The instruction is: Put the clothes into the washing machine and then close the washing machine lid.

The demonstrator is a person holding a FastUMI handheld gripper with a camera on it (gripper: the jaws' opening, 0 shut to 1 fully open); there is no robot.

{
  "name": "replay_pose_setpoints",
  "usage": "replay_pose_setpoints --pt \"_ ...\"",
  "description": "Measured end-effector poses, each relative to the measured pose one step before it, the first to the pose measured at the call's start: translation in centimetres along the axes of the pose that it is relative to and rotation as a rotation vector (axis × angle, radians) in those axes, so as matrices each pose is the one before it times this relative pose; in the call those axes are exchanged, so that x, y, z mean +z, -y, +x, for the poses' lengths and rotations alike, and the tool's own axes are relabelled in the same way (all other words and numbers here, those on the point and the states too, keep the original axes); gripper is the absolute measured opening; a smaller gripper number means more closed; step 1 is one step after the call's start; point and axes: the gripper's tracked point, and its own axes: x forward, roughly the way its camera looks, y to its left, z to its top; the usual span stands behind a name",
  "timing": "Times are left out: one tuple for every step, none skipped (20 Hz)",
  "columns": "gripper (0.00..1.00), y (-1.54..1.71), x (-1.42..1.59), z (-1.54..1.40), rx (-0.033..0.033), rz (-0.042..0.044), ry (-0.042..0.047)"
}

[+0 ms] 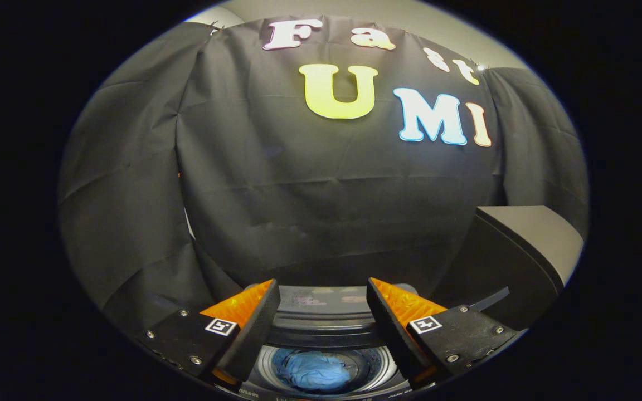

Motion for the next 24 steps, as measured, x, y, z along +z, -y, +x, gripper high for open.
replay_pose_setpoints --pt "0.96 0.174 -1.412 -0.734 -0.00931 -0.00805 -0.01128" --pt "0.97 0.182 -1.211 -0.687 -0.00282 -0.00582 -0.00957" --pt "0.97 0.053 -1.103 -0.608 -0.00166 -0.00368 -0.0054" --pt "0.97 -0.02 -1.083 -0.586 -0.00168 -0.00301 -0.00604" --pt "0.96 -0.007 -1.106 -0.522 -0.00015 -0.0023 -0.01017" --pt "0.96 0.01 -0.892 -0.431 -0.0041 -0.00306 -0.00877" --pt "0.97 -0.103 -0.739 -0.364 0.00176 -0.0031 -0.00645" --pt "0.96 -0.105 -0.358 -0.234 0.00283 -0.00316 -0.00226" --pt "0.96 -0.173 -0.166 -0.235 0.00231 -0.00523 0.00362" --pt "0.97 -0.05 -0.097 -0.211 -0.0002 -0.00698 0.00675" --pt "0.97 -0.037 0.054 -0.28 -0.00033 -0.00613 0.00733" --pt "0.97 -0.079 0.043 -0.133 0.0031 -0.00393 0.00876" --pt "0.97 -0.121 0.152 -0.242 0.0058 -0.00277 0.01122" --pt "0.97 -0.075 0.175 -0.385 0.00529 -0.00362 0.01471" --pt "0.97 0.028 0.289 -0.601 0.00203 -0.00542 0.01872" --pt "0.98 0.139 0.154 -0.609 0.00106 -0.00599 0.01934" --pt "0.98 0.279 0.239 -0.774 -0.00093 -0.00142 0.01987" --pt "0.98 0.472 0.337 -0.925 0.00055 0.006 0.02223" --pt "0.98 0.558 0.393 -1.041 0.00167 0.01043 0.01929" --pt "0.98 0.699 0.276 -1.314 -0.00106 0.00799 0.01914" --pt "0.98 0.966 0.536 -1.47 0.00073 0.00832 0.01933" --pt "0.98 0.98 0.574 -1.857 0.00113 0.0108 0.01911" --pt "0.98 1.223 0.326 -2.065 0.00496 0.00652 0.01932" --pt "0.98 1.282 0.596 -1.942 0.00142 0.00602 0.0197"
